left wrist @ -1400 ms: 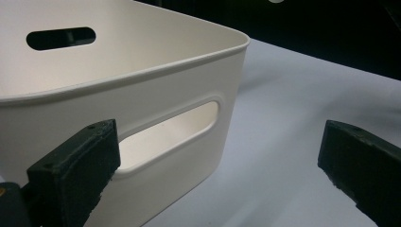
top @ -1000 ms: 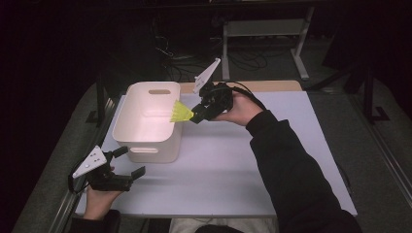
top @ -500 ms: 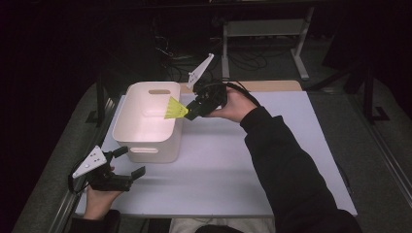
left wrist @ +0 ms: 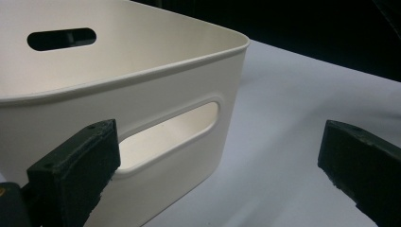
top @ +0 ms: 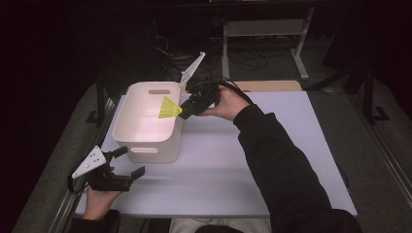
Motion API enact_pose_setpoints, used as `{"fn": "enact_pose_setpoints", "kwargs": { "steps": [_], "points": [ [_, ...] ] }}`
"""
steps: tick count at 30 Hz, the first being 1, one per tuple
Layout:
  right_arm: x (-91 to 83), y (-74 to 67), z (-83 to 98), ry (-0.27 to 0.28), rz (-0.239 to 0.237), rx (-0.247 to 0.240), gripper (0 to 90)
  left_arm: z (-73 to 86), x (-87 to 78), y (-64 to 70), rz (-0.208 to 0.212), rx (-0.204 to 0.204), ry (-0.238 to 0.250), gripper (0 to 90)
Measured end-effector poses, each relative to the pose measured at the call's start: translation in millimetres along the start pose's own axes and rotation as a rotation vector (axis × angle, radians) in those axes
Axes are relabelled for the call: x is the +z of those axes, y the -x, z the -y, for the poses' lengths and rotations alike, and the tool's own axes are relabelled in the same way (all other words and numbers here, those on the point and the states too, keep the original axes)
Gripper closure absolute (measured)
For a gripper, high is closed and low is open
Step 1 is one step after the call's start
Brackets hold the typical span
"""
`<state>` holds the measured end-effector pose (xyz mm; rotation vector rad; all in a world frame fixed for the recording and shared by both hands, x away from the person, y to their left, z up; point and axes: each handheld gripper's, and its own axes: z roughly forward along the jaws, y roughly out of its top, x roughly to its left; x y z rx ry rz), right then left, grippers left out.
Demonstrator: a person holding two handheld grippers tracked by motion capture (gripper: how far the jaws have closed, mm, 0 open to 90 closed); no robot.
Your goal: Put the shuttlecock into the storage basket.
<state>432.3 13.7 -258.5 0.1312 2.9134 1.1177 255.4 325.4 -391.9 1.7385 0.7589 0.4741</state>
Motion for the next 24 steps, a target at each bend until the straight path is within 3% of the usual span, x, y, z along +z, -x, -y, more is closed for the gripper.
{"fn": "enact_pose_setpoints", "kwargs": {
  "steps": [24],
  "points": [
    [22.5, -1.7, -24.8, -0.008, -0.04, -0.028, 63.1, 0.3, 0.4, -0.1, 0.003, 0.0, -0.005, 0.0]
  ]
}}
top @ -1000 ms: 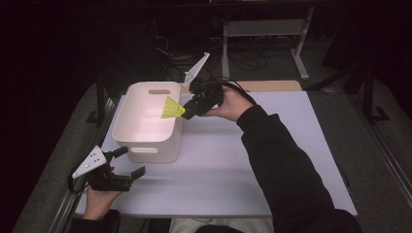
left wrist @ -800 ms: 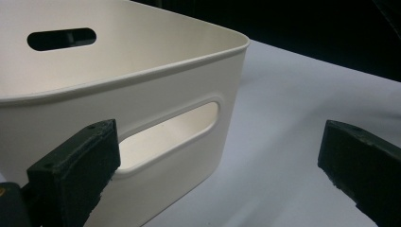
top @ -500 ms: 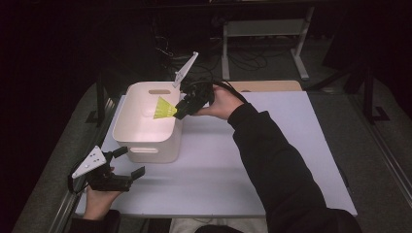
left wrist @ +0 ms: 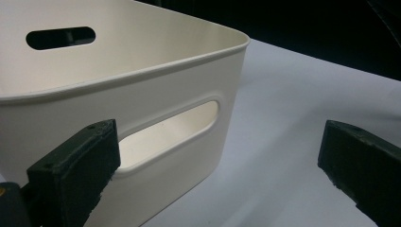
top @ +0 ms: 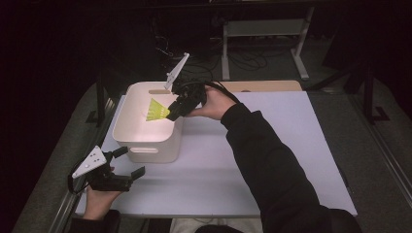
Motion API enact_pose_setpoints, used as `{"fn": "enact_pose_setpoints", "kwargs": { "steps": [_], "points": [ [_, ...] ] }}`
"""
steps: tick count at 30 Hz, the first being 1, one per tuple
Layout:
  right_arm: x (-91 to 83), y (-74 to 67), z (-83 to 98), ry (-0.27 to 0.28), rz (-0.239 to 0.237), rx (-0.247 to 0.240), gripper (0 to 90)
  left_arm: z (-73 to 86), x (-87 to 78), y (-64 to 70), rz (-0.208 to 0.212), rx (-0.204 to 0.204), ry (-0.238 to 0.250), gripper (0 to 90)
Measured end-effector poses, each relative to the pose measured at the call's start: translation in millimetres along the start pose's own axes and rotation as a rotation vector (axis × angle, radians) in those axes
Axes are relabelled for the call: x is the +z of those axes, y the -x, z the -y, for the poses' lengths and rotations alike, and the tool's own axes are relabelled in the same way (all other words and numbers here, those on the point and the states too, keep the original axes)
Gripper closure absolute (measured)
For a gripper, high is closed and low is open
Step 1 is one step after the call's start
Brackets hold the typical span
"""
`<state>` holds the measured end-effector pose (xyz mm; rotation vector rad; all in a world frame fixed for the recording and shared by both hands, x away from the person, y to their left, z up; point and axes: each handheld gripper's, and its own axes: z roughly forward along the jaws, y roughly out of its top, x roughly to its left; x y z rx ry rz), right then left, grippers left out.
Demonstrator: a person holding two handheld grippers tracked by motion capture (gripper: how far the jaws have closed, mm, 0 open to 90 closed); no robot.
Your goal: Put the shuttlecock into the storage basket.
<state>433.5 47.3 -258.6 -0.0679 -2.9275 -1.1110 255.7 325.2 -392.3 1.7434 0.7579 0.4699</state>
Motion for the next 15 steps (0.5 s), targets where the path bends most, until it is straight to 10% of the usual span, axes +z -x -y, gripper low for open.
{"fn": "enact_pose_setpoints", "kwargs": {
  "steps": [15],
  "points": [
    [24.3, 0.7, -7.0, -0.008, -0.038, -0.007, 63.1, -0.2, -0.6, -0.3, 0.001, 0.0, 0.002, 0.0]
  ]
}}
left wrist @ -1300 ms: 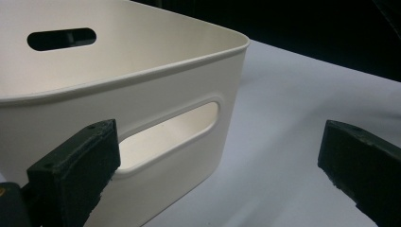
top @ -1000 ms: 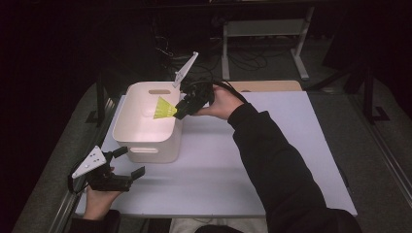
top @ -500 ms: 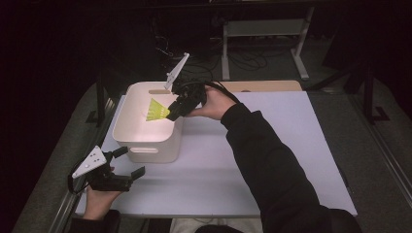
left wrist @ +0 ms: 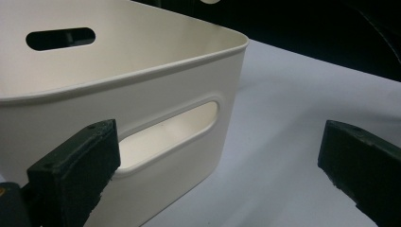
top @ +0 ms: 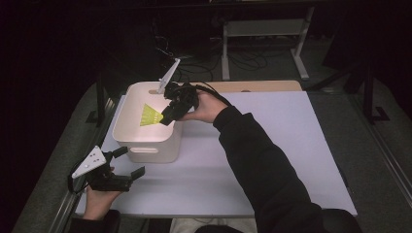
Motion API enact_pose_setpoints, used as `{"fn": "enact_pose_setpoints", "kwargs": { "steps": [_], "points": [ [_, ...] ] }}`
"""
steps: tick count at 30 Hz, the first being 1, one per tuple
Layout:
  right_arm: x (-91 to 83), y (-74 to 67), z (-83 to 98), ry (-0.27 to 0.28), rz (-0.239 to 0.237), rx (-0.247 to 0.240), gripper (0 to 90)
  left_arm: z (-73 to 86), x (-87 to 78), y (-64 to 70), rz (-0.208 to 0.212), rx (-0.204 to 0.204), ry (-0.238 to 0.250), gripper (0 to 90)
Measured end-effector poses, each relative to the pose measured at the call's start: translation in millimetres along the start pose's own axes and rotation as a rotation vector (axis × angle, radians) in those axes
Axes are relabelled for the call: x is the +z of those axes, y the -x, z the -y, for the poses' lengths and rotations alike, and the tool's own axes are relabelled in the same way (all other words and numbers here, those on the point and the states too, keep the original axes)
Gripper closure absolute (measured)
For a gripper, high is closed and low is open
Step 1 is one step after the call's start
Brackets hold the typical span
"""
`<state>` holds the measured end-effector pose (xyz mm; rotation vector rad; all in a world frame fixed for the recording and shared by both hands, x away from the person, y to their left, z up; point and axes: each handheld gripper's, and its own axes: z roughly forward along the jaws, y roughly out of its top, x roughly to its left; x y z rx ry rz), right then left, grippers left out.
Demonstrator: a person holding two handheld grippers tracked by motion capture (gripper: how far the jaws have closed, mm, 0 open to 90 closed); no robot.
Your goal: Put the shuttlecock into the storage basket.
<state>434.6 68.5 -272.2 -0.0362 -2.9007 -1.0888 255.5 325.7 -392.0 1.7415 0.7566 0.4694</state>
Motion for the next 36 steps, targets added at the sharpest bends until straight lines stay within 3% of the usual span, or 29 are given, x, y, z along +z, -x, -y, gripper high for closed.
{"fn": "enact_pose_setpoints", "kwargs": {
  "steps": [36],
  "points": [
    [34.5, 6.4, 5.2, -0.003, -0.058, 0.021, 63.1, 0.0, 0.0, 0.0, 0.003, 0.0, 0.004, 0.0]
  ]
}}
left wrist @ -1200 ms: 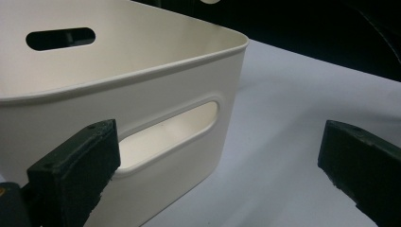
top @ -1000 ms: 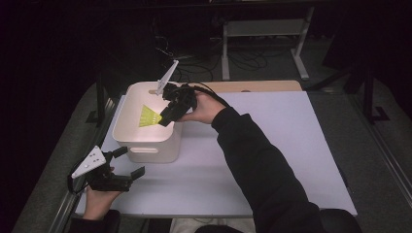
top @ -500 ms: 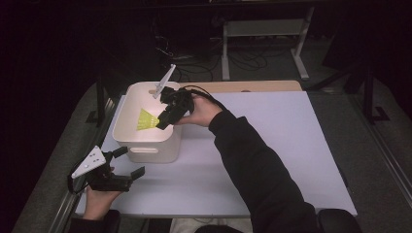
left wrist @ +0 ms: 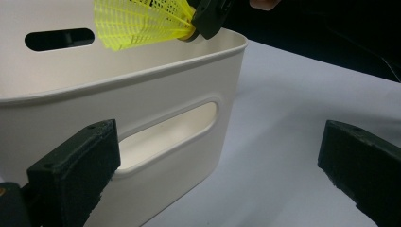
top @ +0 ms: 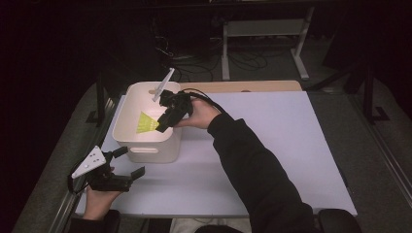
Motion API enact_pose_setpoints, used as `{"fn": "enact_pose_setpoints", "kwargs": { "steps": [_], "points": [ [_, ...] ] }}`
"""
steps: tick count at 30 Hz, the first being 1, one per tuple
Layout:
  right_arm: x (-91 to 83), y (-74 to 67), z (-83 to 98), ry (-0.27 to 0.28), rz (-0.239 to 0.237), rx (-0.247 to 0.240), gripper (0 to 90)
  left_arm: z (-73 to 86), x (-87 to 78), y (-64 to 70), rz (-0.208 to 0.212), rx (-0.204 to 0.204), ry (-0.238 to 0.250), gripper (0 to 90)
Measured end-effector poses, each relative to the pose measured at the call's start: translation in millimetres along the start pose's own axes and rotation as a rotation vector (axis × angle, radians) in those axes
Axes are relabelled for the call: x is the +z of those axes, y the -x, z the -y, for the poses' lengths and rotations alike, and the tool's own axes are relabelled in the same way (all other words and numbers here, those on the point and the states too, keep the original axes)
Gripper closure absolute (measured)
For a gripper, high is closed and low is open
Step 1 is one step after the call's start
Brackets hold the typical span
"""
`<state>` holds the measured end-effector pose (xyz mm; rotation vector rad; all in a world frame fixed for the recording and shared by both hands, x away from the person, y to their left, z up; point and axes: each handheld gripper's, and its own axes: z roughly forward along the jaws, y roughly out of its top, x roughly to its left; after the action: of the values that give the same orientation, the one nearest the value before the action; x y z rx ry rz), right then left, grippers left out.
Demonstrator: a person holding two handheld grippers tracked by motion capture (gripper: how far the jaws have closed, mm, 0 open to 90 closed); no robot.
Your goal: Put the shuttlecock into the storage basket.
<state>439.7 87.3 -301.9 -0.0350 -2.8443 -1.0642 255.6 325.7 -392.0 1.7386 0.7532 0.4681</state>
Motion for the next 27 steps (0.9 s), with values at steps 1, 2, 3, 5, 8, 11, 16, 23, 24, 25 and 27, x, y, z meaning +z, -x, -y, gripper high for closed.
{"fn": "enact_pose_setpoints", "kwargs": {
  "steps": [1, 2, 3, 5, 8, 11, 16, 23, 24, 25, 27],
  "points": [
    [0.5, 0.3, 0.1, 0.0, 0.0, 0.0, 63.1, 0.0, 0.0, 0.0, 0.0, 0.0, 0.0, 0.0],
    [0.9, 0.6, 0.1, -0.002, 0.0, 0.0, 63.1, 0.0, 0.0, 0.0, 0.001, 0.0, 0.0, 0.0],
    [1.3, 0.9, 0.1, -0.001, 0.0, 0.0, 63.1, 0.0, 0.1, 0.0, 0.001, 0.0, 0.0, 0.0],
    [1.6, 1.0, -0.1, -0.002, 0.005, 0.004, 63.1, 0.0, 0.1, 0.1, 0.002, 0.0, 0.0, 0.0],
    [2.7, 1.2, 0.3, -0.012, 0.009, 0.005, 62.9, 0.0, 0.2, 0.1, 0.002, 0.0, -0.001, 0.0],
    [2.5, 1.8, 1.2, -0.012, 0.012, 0.011, 58.1, 0.0, 0.2, 0.1, 0.002, 0.0, 0.0, 0.0],
    [-1.5, 2.1, 2.7, 0.015, 0.014, 0.024, 49.6, 0.1, 0.2, 0.2, 0.002, -0.001, -0.001, 0.0],
    [-8.0, -0.1, 7.9, 0.027, 0.036, 0.035, 38.5, 0.1, 0.3, 0.3, 0.004, 0.0, -0.003, 0.0],
    [-9.2, -0.7, 8.3, 0.028, 0.037, 0.037, 36.5, 0.1, 0.2, 0.3, 0.003, 0.0, -0.003, 0.0],
    [-10.2, -1.2, 8.7, 0.031, 0.039, 0.039, 34.7, 0.1, 0.1, 0.3, 0.003, 0.0, -0.002, 0.0],
    [-12.7, -2.4, 9.2, 0.032, 0.047, 0.04, 31.8, 0.1, 0.3, 0.2, 0.003, -0.001, -0.003, 0.0]
  ]
}}
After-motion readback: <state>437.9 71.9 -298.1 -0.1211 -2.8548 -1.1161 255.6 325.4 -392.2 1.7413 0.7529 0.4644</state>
